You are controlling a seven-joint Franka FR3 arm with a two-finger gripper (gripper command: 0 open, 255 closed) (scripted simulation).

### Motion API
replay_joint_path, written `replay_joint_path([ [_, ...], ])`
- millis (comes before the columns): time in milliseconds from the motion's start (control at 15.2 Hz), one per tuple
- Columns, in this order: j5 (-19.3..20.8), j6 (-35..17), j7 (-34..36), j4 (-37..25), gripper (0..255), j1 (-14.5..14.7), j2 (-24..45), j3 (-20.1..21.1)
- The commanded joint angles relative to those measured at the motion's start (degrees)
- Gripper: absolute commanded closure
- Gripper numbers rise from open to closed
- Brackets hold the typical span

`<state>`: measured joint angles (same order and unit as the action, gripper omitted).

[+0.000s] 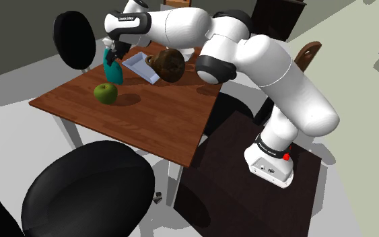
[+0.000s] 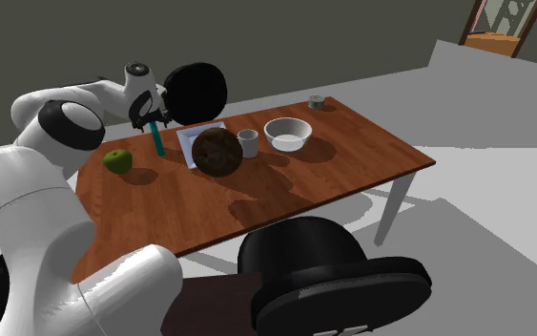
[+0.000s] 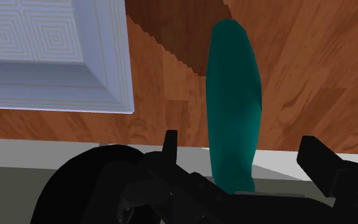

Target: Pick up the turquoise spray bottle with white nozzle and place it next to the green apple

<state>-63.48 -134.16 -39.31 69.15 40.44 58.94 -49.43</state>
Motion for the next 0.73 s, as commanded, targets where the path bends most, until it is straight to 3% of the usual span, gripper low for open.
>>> replay_joint_path([
  [0,0.6,0.4,-0.6,3.0,0,1.7,-2.7,-1.1],
  [132,1.5,0.9,-1.2,6.5,0,3.8,-6.0,-2.5],
  [660,1.5,0.9,-1.2,6.5,0,3.8,-6.0,-2.5],
])
